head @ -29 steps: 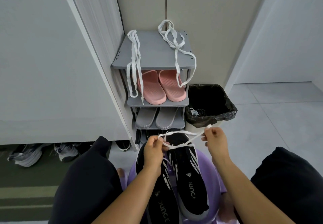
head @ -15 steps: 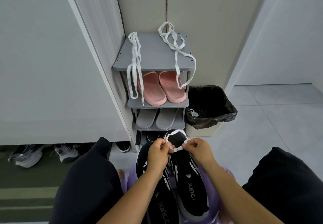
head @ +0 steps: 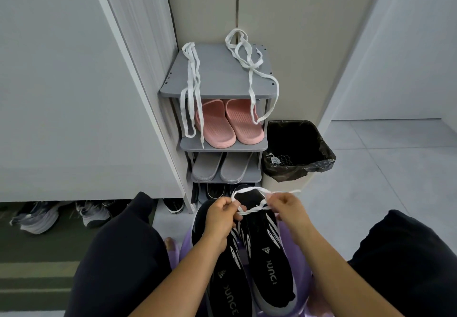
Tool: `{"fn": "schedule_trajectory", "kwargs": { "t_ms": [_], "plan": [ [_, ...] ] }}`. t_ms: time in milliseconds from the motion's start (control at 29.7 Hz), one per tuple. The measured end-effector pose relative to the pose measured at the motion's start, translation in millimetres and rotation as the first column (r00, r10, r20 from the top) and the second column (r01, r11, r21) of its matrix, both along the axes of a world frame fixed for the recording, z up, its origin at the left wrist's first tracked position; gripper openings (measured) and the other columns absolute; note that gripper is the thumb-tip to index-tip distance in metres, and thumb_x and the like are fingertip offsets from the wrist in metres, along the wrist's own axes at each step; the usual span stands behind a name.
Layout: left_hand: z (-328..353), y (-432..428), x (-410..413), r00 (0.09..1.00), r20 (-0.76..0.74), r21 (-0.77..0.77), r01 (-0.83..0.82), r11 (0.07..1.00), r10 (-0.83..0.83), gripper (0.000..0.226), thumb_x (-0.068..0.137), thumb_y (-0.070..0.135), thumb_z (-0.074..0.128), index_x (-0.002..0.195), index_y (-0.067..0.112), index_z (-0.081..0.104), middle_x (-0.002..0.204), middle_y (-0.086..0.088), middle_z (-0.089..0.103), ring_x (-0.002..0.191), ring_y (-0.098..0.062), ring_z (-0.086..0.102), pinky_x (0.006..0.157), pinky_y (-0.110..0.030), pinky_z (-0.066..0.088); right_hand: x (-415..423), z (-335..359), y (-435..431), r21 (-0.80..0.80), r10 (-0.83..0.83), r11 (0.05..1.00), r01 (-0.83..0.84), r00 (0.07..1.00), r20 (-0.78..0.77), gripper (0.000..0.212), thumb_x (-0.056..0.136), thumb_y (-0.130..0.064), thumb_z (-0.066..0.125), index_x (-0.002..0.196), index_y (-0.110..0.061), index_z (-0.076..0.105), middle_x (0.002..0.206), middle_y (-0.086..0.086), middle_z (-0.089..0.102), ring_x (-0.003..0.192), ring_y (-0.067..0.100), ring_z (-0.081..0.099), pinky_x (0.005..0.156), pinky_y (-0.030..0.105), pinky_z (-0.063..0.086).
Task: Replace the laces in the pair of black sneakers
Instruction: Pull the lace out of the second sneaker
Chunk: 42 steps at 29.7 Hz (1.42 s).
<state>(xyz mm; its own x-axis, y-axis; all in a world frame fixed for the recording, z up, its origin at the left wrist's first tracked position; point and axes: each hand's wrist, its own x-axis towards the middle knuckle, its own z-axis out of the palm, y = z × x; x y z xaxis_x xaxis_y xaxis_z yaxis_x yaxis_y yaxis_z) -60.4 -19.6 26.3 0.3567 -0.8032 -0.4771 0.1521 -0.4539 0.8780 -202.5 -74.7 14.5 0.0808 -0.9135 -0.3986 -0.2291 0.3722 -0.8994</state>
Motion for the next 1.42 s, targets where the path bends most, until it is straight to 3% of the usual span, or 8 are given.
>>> {"fn": "schedule_trajectory", "kwargs": {
  "t_ms": [101, 236, 472, 674, 877, 1146, 1315, 1416],
  "plan": [
    [0, 0, -1, 1.000, -0.004, 0.007, -0.012, 1.000, 0.012, 0.012, 0.092, 0.007, 0.051, 0.082, 0.010, 0.056, 0.084, -0.004, 0.069, 0.057, -0.008, 0.051, 0.052, -0.019, 0.035, 7, -6, 4, 0.008, 0.014, 1.000, -0.013, 0.996, -0.083, 0.016, 0.080, -0.021, 0.072, 0.078, -0.011, 0.059, 0.076, 0.004, 0.062, 0.079, 0.021, 0.060, 0.083, 0.038, 0.049],
    [-2, 2, -2, 0.999, 0.033, -0.008, -0.014, 1.000, 0.014, 0.012, 0.093, 0.010, 0.050, 0.083, 0.011, 0.056, 0.089, -0.004, 0.069, 0.059, -0.009, 0.051, 0.054, -0.021, 0.036, 9, 4, 5, -0.021, 0.084, 0.996, -0.087, 0.991, -0.102, 0.042, 0.085, -0.044, 0.061, 0.065, -0.011, 0.047, 0.065, 0.004, 0.048, 0.064, 0.017, 0.046, 0.062, 0.029, 0.039],
    [-3, -1, -3, 0.989, 0.148, 0.002, 0.027, 1.000, -0.027, 0.018, 0.097, 0.012, 0.042, 0.080, 0.013, 0.048, 0.096, -0.001, 0.069, 0.051, -0.007, 0.048, 0.047, -0.018, 0.034, 9, -9, 6, -0.235, 0.144, 0.937, -0.259, 0.898, -0.416, 0.035, 0.087, -0.016, 0.062, 0.058, -0.024, 0.044, 0.067, 0.004, 0.051, 0.060, 0.013, 0.045, 0.058, 0.019, 0.034],
    [-1, -3, -1, 0.989, 0.141, 0.030, 0.032, 0.999, -0.036, 0.017, 0.099, 0.012, 0.037, 0.085, 0.012, 0.047, 0.096, -0.001, 0.067, 0.050, -0.011, 0.044, 0.039, -0.011, 0.033, -15, 24, -23, -0.141, -0.455, 0.856, 0.497, 0.855, 0.247, 0.026, 0.097, -0.013, 0.045, 0.071, -0.012, 0.048, 0.066, 0.005, 0.050, 0.056, 0.012, 0.049, 0.048, 0.015, 0.047],
    [1, -1, -1, 0.987, 0.155, 0.022, 0.047, 0.999, -0.050, 0.014, 0.099, 0.015, 0.039, 0.091, 0.010, 0.048, 0.094, 0.001, 0.068, 0.046, -0.006, 0.047, 0.050, -0.019, 0.039, 1, 5, -1, 0.045, 0.100, 0.994, -0.098, 0.993, -0.055, 0.011, 0.084, -0.016, 0.067, 0.081, -0.010, 0.058, 0.071, 0.001, 0.057, 0.067, 0.014, 0.053, 0.067, 0.029, 0.047],
    [0, -1, 0, 0.950, 0.283, 0.036, 0.126, 0.991, -0.131, 0.015, 0.098, 0.017, 0.040, 0.090, 0.011, 0.050, 0.092, 0.009, 0.068, 0.084, -0.015, 0.060, 0.073, -0.025, 0.044, 14, -5, 3, -0.188, 0.087, 0.971, -0.150, 0.948, -0.305, 0.014, 0.089, -0.012, 0.060, 0.076, -0.013, 0.054, 0.064, -0.001, 0.053, 0.062, 0.015, 0.049, 0.055, 0.010, 0.038],
    [-2, -4, 2, 0.941, 0.302, 0.039, 0.146, 0.989, -0.151, 0.014, 0.098, 0.016, 0.039, 0.089, 0.010, 0.049, 0.089, 0.012, 0.066, 0.060, -0.009, 0.043, 0.053, -0.017, 0.033, -7, 20, -19, -0.168, -0.473, 0.836, 0.523, 0.840, 0.266, 0.018, 0.099, -0.012, 0.042, 0.082, -0.019, 0.043, 0.075, 0.004, 0.061, 0.061, 0.014, 0.055, 0.050, 0.021, 0.050],
    [-3, -4, 3, 0.949, 0.286, 0.039, 0.130, 0.991, -0.136, 0.014, 0.098, 0.016, 0.040, 0.088, 0.012, 0.049, 0.087, 0.012, 0.067, 0.062, -0.011, 0.040, 0.054, -0.018, 0.032, -15, 22, -25, -0.056, -0.418, 0.891, 0.451, 0.861, 0.291, 0.005, 0.097, -0.013, 0.047, 0.096, -0.009, 0.047, 0.078, 0.006, 0.059, 0.064, 0.012, 0.052, 0.052, 0.017, 0.047]
  ]
}}
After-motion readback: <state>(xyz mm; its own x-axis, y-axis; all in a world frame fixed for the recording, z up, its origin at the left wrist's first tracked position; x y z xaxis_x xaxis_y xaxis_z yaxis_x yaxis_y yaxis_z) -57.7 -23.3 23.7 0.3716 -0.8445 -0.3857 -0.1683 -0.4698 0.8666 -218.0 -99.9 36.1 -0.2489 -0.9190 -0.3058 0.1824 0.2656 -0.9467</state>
